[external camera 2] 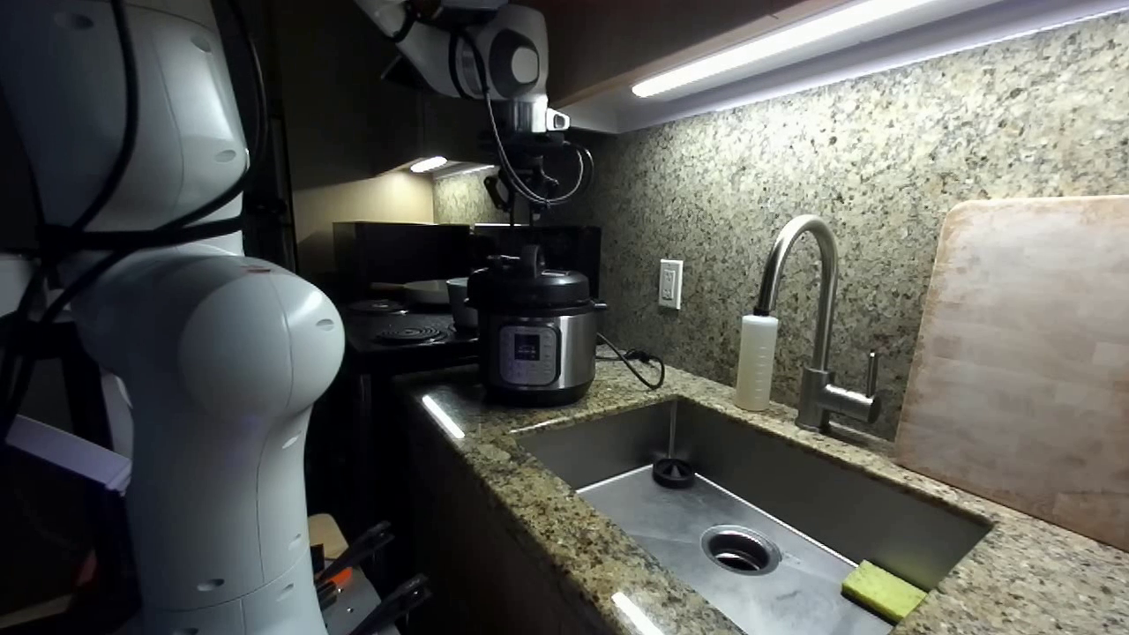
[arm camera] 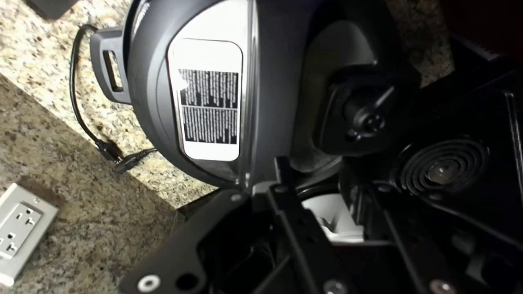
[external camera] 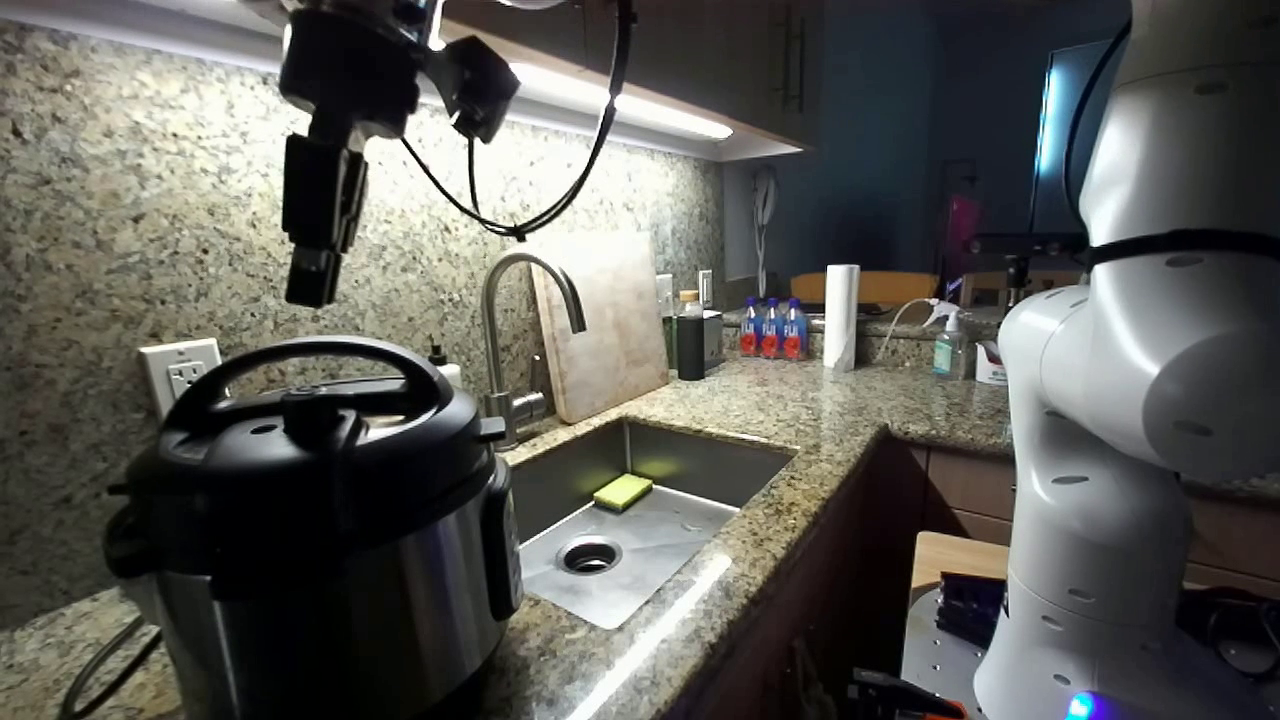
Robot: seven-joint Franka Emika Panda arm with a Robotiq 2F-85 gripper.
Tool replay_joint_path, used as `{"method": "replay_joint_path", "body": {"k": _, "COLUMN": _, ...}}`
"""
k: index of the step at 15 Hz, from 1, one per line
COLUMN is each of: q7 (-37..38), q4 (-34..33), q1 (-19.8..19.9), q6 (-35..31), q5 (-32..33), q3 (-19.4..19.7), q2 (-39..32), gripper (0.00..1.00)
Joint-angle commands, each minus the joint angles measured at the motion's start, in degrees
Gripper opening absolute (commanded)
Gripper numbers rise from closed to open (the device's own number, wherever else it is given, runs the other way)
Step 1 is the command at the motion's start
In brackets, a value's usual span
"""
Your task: Pick up an object and place it in the sink
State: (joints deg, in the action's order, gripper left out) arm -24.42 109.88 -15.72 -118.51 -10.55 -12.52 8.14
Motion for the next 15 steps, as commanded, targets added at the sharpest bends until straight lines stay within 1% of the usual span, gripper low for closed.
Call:
{"method": "replay_joint_path", "body": {"k": 1, "q7": -1.9, "q4": 0.5, "q1": -0.8, "q6": -0.2, "q5": -3.2, "q3": 0.3, "q2": 2.4, "gripper": 0.15}}
{"method": "replay_joint_path", "body": {"k": 3, "q7": -1.2, "q4": 0.4, "q1": -1.0, "q6": -0.2, "q5": -3.0, "q3": 0.2, "q2": 2.5, "gripper": 0.14}}
{"method": "replay_joint_path", "body": {"k": 4, "q7": -0.6, "q4": 0.3, "q1": -1.0, "q6": -0.2, "q5": -2.5, "q3": 0.1, "q2": 2.3, "gripper": 0.09}}
{"method": "replay_joint_path", "body": {"k": 5, "q7": -0.3, "q4": 0.1, "q1": -1.0, "q6": 0.1, "q5": -2.1, "q3": 0.1, "q2": 2.0, "gripper": 0.47}}
{"method": "replay_joint_path", "body": {"k": 6, "q7": -0.3, "q4": 0.0, "q1": -0.9, "q6": 0.1, "q5": -2.0, "q3": 0.1, "q2": 1.8, "gripper": 0.43}}
{"method": "replay_joint_path", "body": {"k": 7, "q7": -0.1, "q4": 0.0, "q1": -0.9, "q6": -0.1, "q5": -1.7, "q3": 0.1, "q2": 1.6, "gripper": 0.44}}
{"method": "replay_joint_path", "body": {"k": 8, "q7": 0.1, "q4": -0.2, "q1": -0.8, "q6": -0.1, "q5": -1.4, "q3": 0.0, "q2": 1.4, "gripper": 0.48}}
{"method": "replay_joint_path", "body": {"k": 15, "q7": 0.7, "q4": -0.6, "q1": -0.6, "q6": 0.1, "q5": -0.4, "q3": -0.2, "q2": -0.3, "gripper": 0.92}}
